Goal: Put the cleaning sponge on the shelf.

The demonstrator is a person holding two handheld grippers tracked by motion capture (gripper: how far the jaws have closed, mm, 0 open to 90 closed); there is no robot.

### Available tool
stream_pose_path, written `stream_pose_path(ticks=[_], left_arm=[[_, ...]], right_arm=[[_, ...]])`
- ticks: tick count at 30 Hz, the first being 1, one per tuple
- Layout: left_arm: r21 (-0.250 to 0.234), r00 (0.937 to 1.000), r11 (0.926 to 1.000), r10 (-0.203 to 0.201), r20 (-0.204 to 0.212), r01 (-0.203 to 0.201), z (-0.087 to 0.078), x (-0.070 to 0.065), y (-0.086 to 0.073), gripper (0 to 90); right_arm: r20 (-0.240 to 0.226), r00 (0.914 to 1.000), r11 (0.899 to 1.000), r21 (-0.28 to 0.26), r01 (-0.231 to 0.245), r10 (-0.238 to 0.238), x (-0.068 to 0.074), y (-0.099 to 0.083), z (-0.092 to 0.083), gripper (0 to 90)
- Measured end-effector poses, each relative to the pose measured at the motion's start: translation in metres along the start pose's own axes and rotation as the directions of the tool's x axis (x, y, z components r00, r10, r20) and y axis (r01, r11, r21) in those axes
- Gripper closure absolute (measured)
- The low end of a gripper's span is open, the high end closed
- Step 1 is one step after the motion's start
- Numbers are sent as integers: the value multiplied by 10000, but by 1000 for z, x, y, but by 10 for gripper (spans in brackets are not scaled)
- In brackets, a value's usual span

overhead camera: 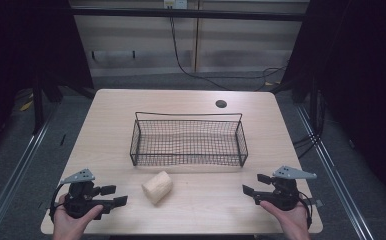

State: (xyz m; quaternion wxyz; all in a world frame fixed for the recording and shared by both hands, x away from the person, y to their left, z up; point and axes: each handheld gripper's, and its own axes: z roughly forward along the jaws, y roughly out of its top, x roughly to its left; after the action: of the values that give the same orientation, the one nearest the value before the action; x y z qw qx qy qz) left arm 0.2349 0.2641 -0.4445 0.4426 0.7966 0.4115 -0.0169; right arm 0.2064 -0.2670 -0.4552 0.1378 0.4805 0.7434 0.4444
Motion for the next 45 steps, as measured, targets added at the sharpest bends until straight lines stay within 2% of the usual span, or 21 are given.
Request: stream_pose_path(ticks=[7, 10, 12, 13, 14, 15, 16, 17, 19, 24, 25, 28, 30, 32, 34, 37, 40, 44, 45], left_arm=[[132, 9994, 9998, 113, 328, -117, 0, -2, 0, 301], [367, 9990, 9986, 361, 257, -370, 2, -5, 2, 318], [443, 9989, 9983, 365, 289, -377, 2, -6, 3, 317], [621, 9979, 9966, 526, 373, -549, 3, -8, 6, 315], [621, 9979, 9966, 526, 373, -549, 3, -8, 6, 312], [909, 9971, 9933, 685, 321, -712, 4, -11, 10, 302], [909, 9971, 9933, 685, 321, -712, 4, -11, 10, 290], [1196, 9958, 9889, 839, 368, -877, 5, -15, 13, 281], [1350, 9933, 9848, 1032, 513, -1093, 5, -18, 15, 282], [1575, 9923, 9801, 1156, 442, -1212, 6, -21, 21, 274], [1709, 9909, 9761, 1305, 321, -1341, 7, -22, 25, 264], [1876, 9898, 9719, 1371, 384, -1419, 9, -23, 32, 260], [1830, 9901, 9732, 1404, 69, -1393, 11, -27, 40, 282], [1931, 9906, 9717, 1360, 145, -1363, 12, -29, 43, 317], [2098, 9883, 9659, 1514, 165, -1515, 15, -32, 52, 315], [2148, 9869, 9634, 1597, 215, -1606, 19, -35, 60, 310], [2330, 9850, 9571, 1692, 339, -1724, 26, -39, 73, 292], [2450, 9837, 9527, 1724, 514, -1798, 31, -40, 79, 288], [2554, 9814, 9476, 1818, 619, -1916, 32, -40, 81, 288]], right_arm=[[-180, 9996, 9995, 253, -208, 212, 1, 0, -2, 282], [-198, 9996, 9994, 257, -213, 218, 1, 1, -2, 281], [-235, 9994, 9993, 288, -253, 260, 1, 1, -2, 280], [-223, 9993, 9990, 322, -309, 317, 1, 1, -2, 270], [-223, 9993, 9990, 322, -309, 317, 1, 1, -2, 270], [-218, 9992, 9990, 312, -321, 328, 1, 1, -2, 265], [-218, 9993, 9991, 305, -303, 310, 1, 1, -2, 262], [-201, 9995, 9992, 316, -238, 244, 1, 1, -1, 257], [-242, 9996, 9992, 374, -168, 177, 3, 1, -1, 255], [-345, 9991, 9987, 464, -214, 230, 3, 1, 1, 222], [-370, 9990, 9986, 473, -236, 254, 3, 1, 1, 218], [-369, 9990, 9983, 520, -245, 264, 3, 1, 2, 213], [-406, 9989, 9981, 572, -229, 253, 3, 1, 3, 212], [-399, 9988, 9979, 607, -242, 266, 3, 1, 3, 212], [-417, 9989, 9973, 707, -176, 206, 4, 1, 5, 212], [-506, 9985, 9965, 815, -173, 215, 4, 1, 6, 211], [-547, 9983, 9968, 782, -148, 191, 4, 1, 6, 210], [-606, 9979, 9967, 797, -176, 224, 4, 0, 6, 220], [-611, 9979, 9967, 798, -172, 221, 4, 0, 6, 221]])
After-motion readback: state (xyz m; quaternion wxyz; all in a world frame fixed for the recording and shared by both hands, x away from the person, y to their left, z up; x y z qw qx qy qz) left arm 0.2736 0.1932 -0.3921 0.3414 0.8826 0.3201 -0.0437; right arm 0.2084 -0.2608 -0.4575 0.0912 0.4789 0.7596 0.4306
